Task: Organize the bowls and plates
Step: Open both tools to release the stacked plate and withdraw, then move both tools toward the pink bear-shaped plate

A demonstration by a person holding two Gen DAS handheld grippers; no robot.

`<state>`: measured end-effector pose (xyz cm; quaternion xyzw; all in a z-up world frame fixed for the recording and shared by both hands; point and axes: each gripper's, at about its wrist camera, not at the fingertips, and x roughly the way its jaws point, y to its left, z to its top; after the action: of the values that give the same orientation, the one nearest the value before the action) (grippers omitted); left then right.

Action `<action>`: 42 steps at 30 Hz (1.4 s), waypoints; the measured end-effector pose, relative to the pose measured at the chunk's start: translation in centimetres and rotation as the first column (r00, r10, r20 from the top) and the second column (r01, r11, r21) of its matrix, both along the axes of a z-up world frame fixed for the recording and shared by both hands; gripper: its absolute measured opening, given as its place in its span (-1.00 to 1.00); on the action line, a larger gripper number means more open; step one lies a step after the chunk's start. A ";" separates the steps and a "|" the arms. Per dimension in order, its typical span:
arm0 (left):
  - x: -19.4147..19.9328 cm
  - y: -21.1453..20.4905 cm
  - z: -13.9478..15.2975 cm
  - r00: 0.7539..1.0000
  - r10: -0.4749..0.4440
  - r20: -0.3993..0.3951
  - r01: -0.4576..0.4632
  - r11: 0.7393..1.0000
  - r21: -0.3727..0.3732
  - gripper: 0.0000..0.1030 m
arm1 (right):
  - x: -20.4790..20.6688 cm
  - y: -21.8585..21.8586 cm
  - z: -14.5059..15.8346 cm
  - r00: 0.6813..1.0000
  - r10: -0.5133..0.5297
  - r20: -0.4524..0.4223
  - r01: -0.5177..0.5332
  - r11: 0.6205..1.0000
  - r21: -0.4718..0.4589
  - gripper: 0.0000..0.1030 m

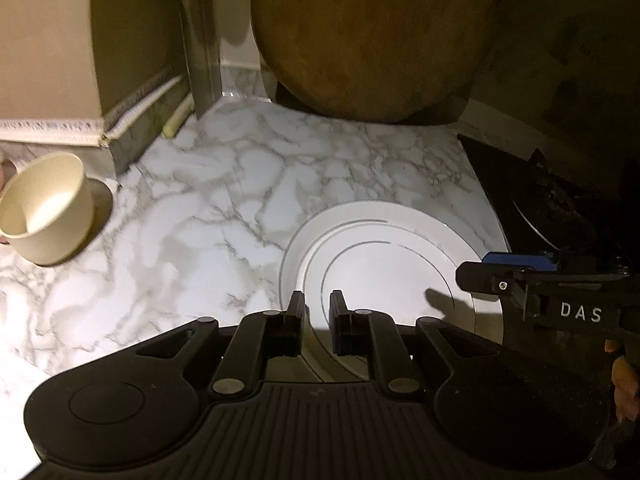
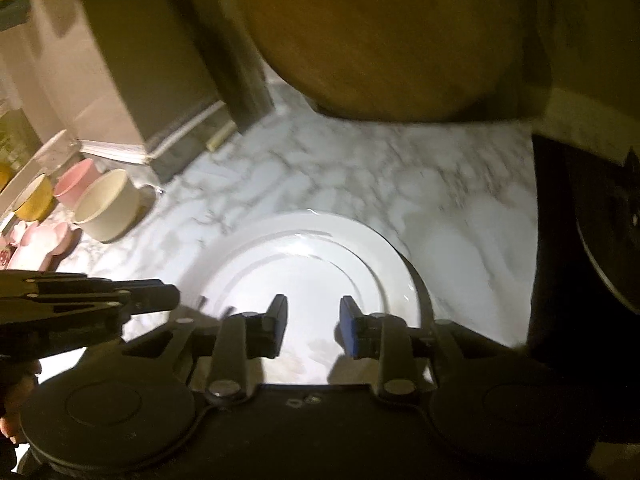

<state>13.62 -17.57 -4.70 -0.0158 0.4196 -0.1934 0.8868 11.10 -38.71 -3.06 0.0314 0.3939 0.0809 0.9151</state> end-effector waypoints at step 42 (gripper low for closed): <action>-4.4 26.2 4.1 0.876 0.418 0.241 -0.430 0.903 -0.001 0.54 | 0.9 27.0 2.3 0.953 0.248 0.177 -0.243 0.969 -0.049 0.99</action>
<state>9.20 8.63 -0.57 -0.0610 0.3029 0.0162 0.9509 12.03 -11.70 -0.74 -0.0375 0.3108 0.1911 0.9303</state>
